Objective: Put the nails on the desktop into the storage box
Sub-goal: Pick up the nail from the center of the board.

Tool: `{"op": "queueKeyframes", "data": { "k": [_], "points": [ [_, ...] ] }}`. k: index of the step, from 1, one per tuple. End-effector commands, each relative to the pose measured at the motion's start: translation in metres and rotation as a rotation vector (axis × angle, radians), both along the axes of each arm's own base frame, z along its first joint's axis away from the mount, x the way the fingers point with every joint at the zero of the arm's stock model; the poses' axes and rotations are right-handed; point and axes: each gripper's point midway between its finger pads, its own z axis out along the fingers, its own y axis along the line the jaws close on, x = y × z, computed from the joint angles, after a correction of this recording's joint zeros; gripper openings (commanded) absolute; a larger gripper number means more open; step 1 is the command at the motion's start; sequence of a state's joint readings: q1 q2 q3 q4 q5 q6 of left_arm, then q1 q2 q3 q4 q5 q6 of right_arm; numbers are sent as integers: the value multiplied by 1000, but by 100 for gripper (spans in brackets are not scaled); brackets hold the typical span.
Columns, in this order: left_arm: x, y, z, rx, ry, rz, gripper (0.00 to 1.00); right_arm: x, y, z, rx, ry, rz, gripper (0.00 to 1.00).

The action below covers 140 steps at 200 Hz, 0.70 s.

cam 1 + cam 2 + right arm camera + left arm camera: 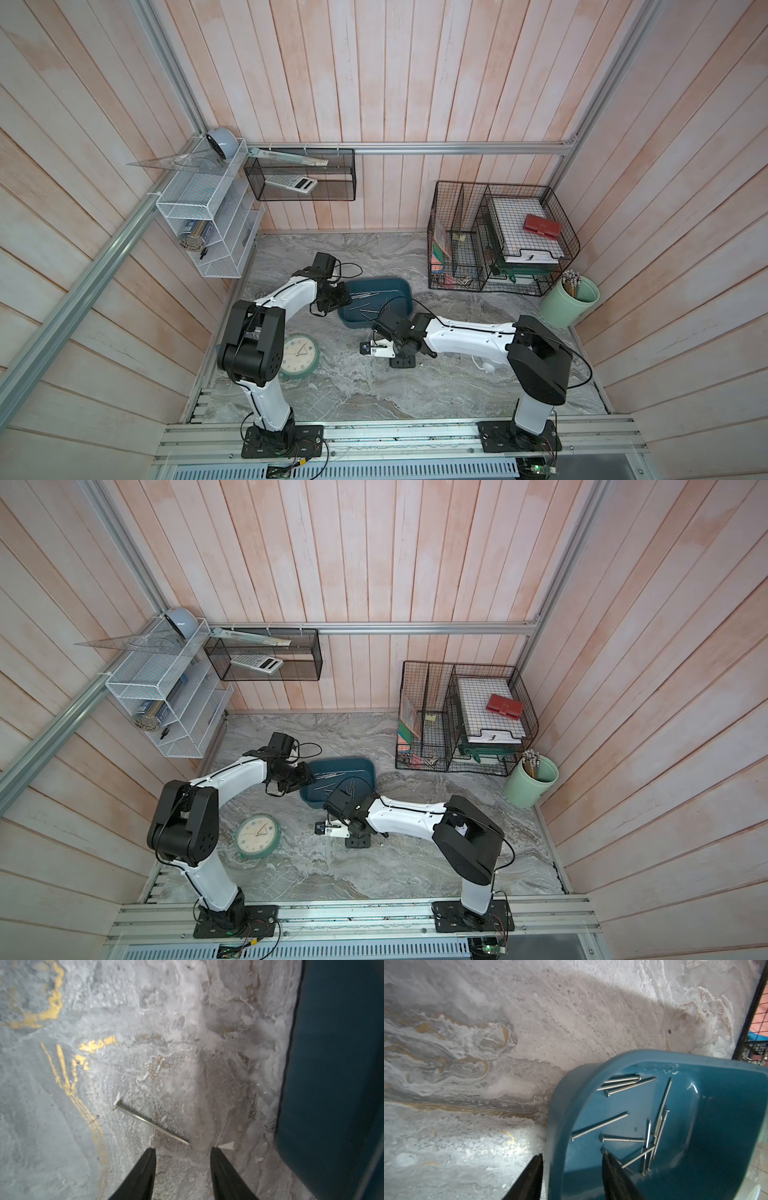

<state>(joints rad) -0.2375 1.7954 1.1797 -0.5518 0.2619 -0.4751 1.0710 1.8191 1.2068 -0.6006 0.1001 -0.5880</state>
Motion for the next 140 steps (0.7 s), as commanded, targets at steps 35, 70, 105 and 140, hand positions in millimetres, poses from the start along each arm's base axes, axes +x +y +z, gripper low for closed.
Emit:
{"op": "queueKeyframes", "data": {
  "k": [35,70,105,140],
  "points": [
    [-2,5,-8,-5,12,12,51,-13,4,-11,-25,63,64,48],
    [-1,6,-8,-8,11,17,51,-17,4,2,-3,73,66,48],
    [-3,7,-9,-9,12,18,51,-26,4,-6,-34,102,72,48],
    [-5,8,-11,-9,15,20,51,-31,11,-17,-23,114,74,48]
  ]
}}
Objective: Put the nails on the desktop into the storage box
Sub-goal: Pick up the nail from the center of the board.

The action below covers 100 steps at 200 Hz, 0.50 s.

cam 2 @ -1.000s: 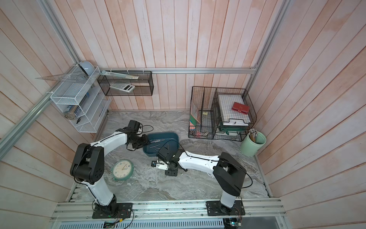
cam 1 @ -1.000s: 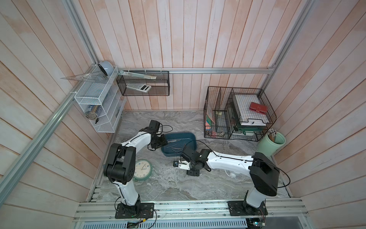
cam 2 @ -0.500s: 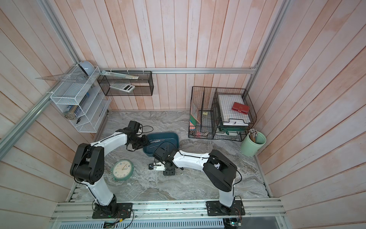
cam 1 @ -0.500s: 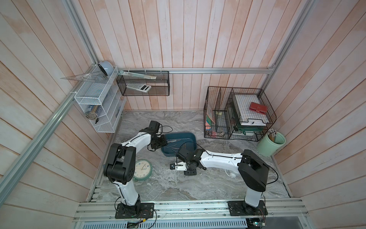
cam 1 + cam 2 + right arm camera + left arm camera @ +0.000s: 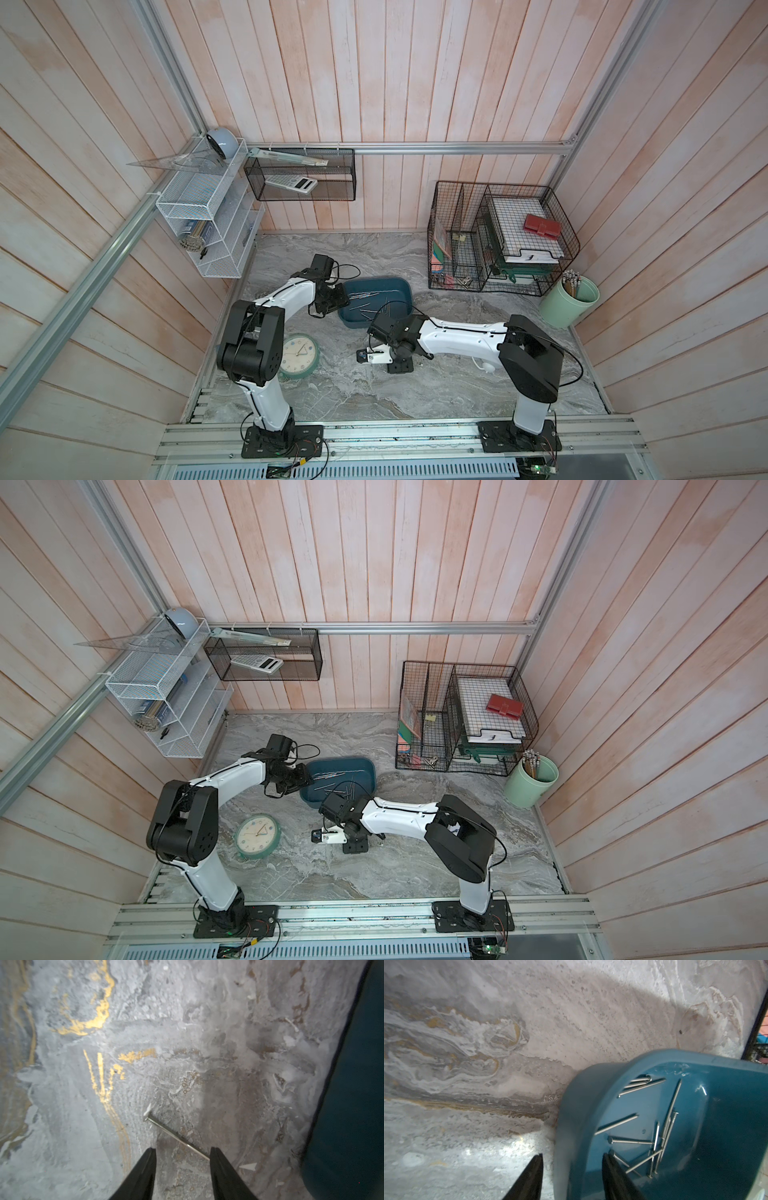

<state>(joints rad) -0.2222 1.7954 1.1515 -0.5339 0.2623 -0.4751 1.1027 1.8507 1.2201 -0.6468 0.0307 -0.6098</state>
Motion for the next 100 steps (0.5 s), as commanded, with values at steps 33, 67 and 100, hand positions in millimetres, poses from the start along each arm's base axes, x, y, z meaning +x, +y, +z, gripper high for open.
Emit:
{"op": "queueKeyframes", "data": {
  "k": [33,67,100],
  "points": [
    [-1,2,-4,-14,8,8,51,0,14,-12,2,23,36,48],
    [-3,5,-5,-10,5,13,51,7,12,-22,-19,55,21,47],
    [-3,5,-7,-15,9,15,51,16,17,-26,-6,61,11,45]
  ]
}}
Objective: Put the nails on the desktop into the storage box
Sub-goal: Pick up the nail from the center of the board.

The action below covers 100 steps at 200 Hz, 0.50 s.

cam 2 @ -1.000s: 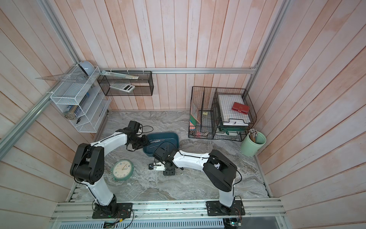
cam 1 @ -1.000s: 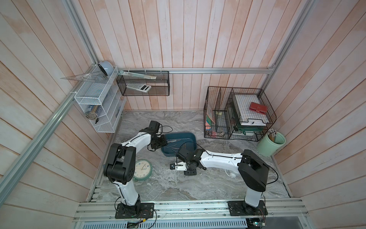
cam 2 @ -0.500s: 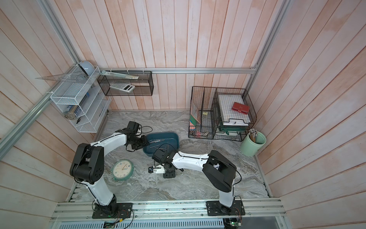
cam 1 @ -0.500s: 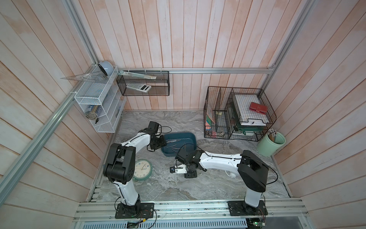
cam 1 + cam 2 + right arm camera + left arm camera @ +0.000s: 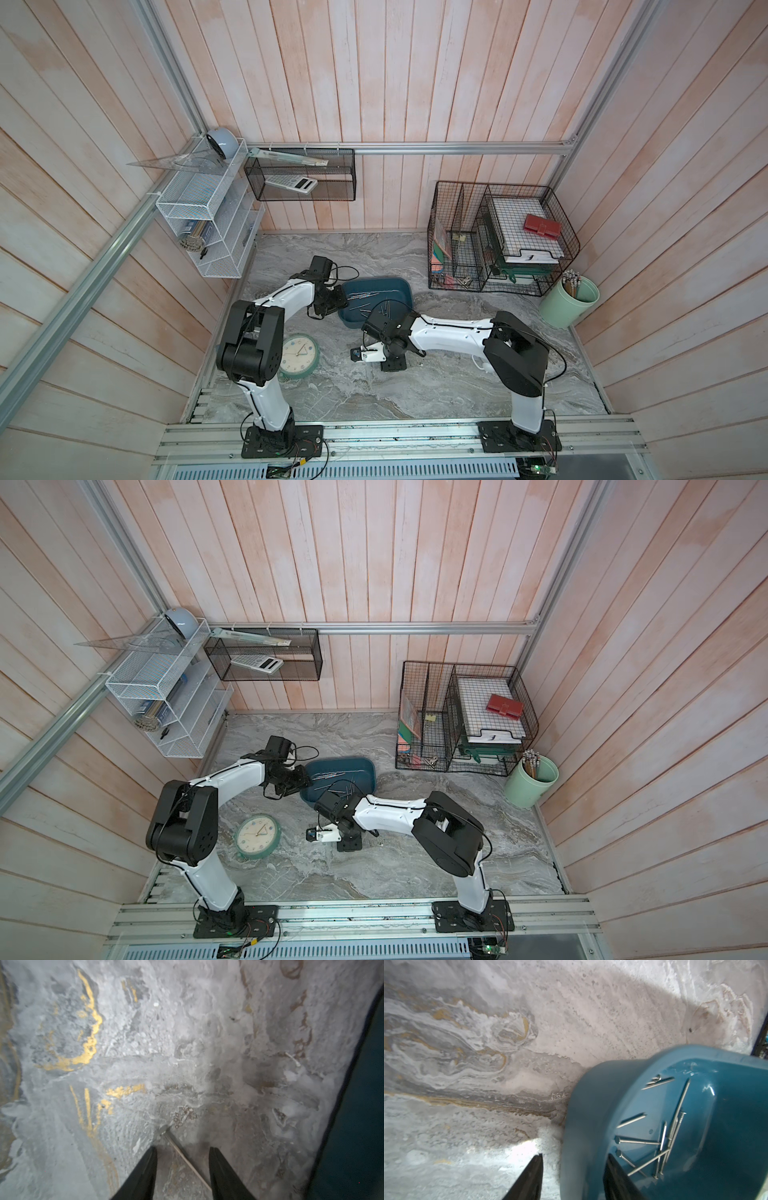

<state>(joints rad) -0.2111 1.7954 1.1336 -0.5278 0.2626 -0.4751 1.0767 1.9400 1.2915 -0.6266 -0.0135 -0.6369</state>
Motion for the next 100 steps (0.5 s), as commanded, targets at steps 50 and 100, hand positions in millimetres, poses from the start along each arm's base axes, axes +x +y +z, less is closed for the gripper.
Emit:
{"op": "queueKeyframes", "data": {
  "k": [50,100],
  "points": [
    [1,2,-2,-18,-2,10,51,7,-5,-29,-60,94,2,38],
    [1,4,1,-16,-5,13,51,27,0,-33,-73,143,-33,36]
  ]
}}
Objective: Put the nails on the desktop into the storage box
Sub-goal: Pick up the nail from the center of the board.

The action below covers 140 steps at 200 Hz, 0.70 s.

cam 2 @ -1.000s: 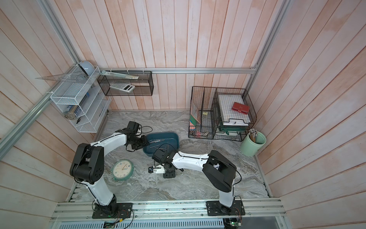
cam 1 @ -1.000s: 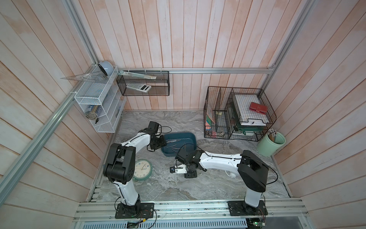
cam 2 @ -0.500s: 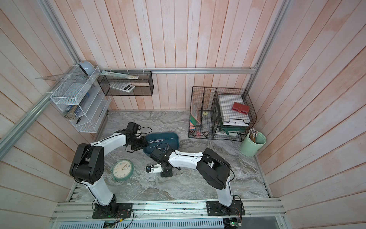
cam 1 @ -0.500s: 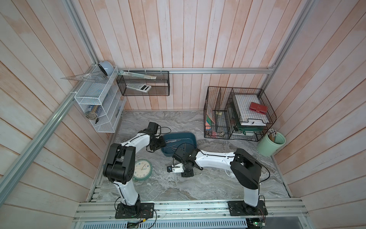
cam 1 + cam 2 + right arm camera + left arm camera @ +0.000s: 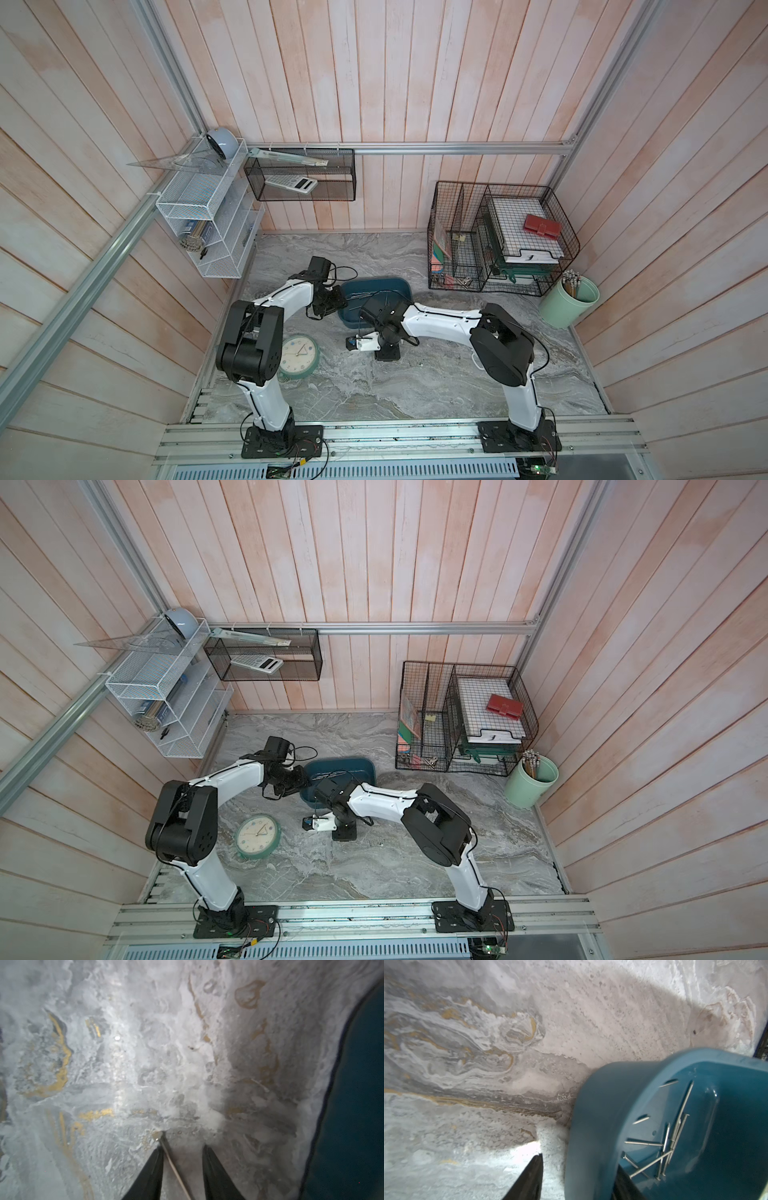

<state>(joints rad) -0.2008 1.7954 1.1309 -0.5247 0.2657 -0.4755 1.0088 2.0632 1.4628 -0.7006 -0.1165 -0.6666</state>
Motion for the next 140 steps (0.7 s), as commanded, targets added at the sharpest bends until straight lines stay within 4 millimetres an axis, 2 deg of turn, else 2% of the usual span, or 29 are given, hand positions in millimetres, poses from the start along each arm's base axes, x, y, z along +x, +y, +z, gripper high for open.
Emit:
{"op": "queueKeyframes", "data": {
  "k": [1,25,40,52,72,91,117,140],
  "points": [
    [0,1,1,-12,-4,4,51,3,-20,-31,-101,52,-9,36],
    [-1,2,0,-9,-1,6,51,-5,-26,-37,-136,93,-9,35],
    [0,2,0,-11,-4,6,51,-8,-29,-39,-148,106,-13,30],
    [0,1,0,-14,-4,6,50,-10,-29,-40,-150,118,-16,23],
    [0,1,0,-14,-2,6,51,-8,-29,-44,-167,116,-40,0],
    [-1,2,2,-14,-5,7,51,-1,-28,-44,-177,89,-66,0],
    [-1,1,4,-18,-7,5,50,14,-28,-26,-164,0,-126,0],
    [-1,1,3,-19,-6,6,50,13,-28,12,-61,-49,-179,0]
  ]
}}
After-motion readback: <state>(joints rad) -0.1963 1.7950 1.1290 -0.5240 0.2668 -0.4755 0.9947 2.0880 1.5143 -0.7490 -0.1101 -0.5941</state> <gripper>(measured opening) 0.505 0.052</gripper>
